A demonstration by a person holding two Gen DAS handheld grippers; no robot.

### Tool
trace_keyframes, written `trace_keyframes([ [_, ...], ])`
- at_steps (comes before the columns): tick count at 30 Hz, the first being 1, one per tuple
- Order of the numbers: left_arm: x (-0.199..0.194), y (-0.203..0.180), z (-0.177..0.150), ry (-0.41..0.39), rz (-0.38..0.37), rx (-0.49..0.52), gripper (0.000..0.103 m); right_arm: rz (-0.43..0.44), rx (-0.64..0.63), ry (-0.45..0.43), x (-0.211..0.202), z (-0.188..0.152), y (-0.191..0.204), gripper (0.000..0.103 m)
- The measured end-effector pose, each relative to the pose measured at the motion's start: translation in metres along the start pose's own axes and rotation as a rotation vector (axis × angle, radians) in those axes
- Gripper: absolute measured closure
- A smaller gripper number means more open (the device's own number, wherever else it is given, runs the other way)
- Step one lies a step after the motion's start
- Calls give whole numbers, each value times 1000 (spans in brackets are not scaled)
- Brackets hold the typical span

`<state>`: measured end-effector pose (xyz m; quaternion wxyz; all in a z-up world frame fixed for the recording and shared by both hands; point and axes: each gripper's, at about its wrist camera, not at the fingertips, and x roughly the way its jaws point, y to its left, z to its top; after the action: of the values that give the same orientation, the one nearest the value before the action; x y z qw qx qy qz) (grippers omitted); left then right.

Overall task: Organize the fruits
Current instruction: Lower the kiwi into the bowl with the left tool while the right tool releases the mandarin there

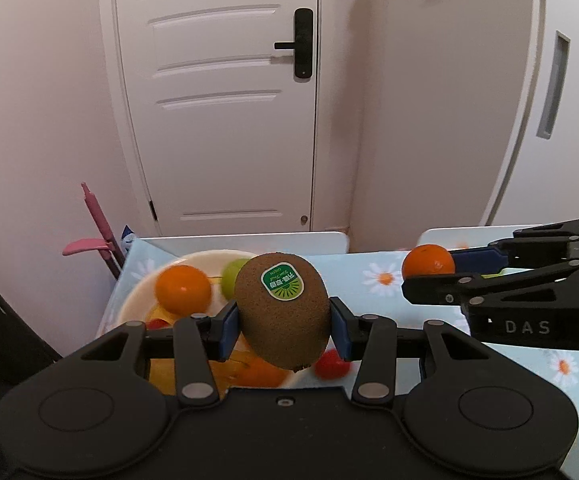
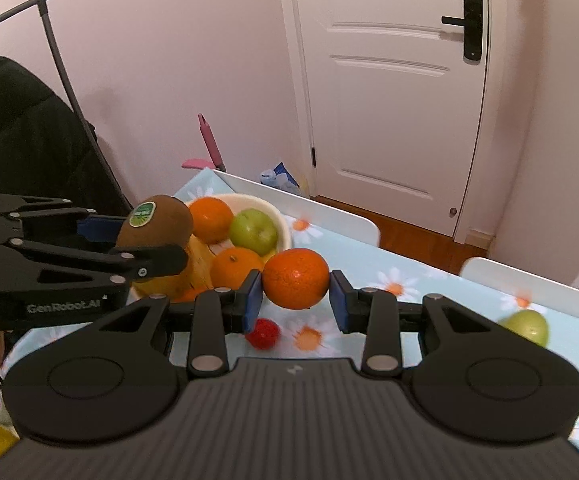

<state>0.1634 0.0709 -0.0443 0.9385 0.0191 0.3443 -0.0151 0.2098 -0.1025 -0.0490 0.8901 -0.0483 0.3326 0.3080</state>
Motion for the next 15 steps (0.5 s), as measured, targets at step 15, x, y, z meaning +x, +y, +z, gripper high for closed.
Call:
trace_keyframes([
  [15,74,59,6,29,-59,116,53,-105,104,21,57,13,39,52],
])
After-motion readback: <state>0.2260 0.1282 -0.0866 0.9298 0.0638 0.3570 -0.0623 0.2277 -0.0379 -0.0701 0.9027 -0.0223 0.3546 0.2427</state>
